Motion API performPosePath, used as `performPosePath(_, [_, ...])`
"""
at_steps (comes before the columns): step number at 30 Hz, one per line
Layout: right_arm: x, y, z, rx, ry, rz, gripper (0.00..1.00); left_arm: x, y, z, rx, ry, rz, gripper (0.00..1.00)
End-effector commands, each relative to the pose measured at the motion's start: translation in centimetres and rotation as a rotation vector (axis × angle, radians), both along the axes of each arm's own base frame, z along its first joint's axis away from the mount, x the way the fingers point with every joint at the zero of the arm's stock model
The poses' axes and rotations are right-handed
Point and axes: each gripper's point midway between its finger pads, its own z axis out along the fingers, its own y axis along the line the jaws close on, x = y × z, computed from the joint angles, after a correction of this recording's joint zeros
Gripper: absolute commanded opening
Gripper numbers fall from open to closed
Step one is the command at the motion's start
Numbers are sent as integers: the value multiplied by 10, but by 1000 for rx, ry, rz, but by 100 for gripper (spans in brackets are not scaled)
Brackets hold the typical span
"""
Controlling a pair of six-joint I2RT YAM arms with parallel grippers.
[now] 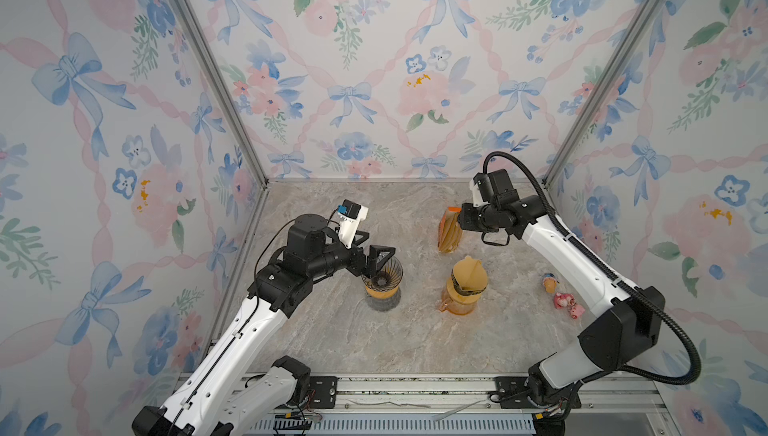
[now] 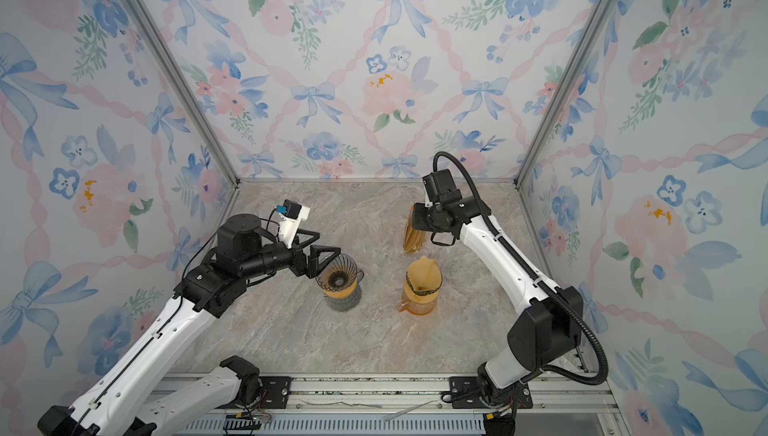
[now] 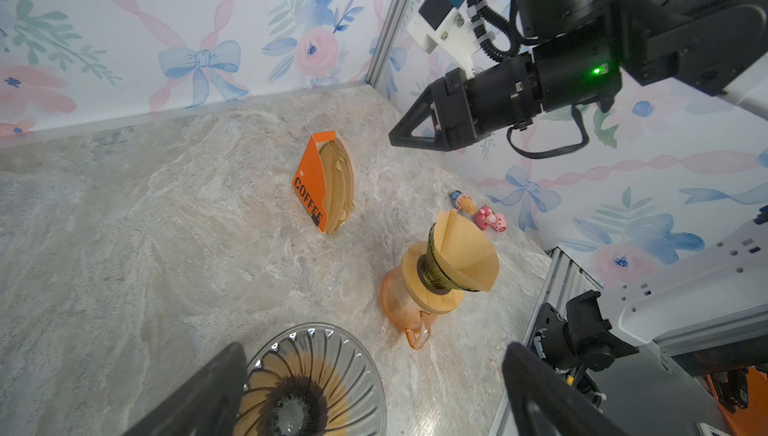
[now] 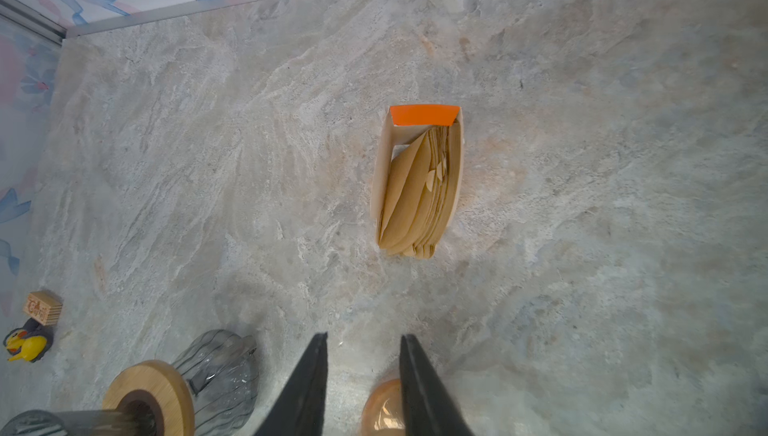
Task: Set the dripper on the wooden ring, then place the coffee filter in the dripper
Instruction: 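Move the right gripper to the coffee filter box while the left gripper holds the dripper, then pinch a paper filter from the box with the right gripper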
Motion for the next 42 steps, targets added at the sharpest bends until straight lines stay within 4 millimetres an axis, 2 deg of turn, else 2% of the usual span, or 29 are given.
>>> performPosePath(1, [17, 2, 1, 22, -7, -19, 33, -6, -2, 3, -2, -62, -33, 98])
performPosePath(2, [22, 5, -8, 18, 10, -16, 33, -5, -1, 2, -1, -65, -28, 98])
performPosePath(8, [45, 8, -38, 19, 53, -39, 32, -7, -3, -4, -13, -63, -36, 98])
performPosePath(17, [67, -1, -78, 2, 109, -107, 28, -8, 2, -7, -17, -58, -23, 98])
performPosePath(30, [87, -4, -109, -18, 153, -140, 25, -7, 8, -12, -17, -47, 1, 98])
performPosePath(37, [94, -3, -116, -9, 157, -141, 22, -6, 9, -12, -20, -42, 3, 98])
performPosePath(42, [97, -4, -119, -18, 161, -143, 15, -6, 10, -11, -24, -43, 3, 98])
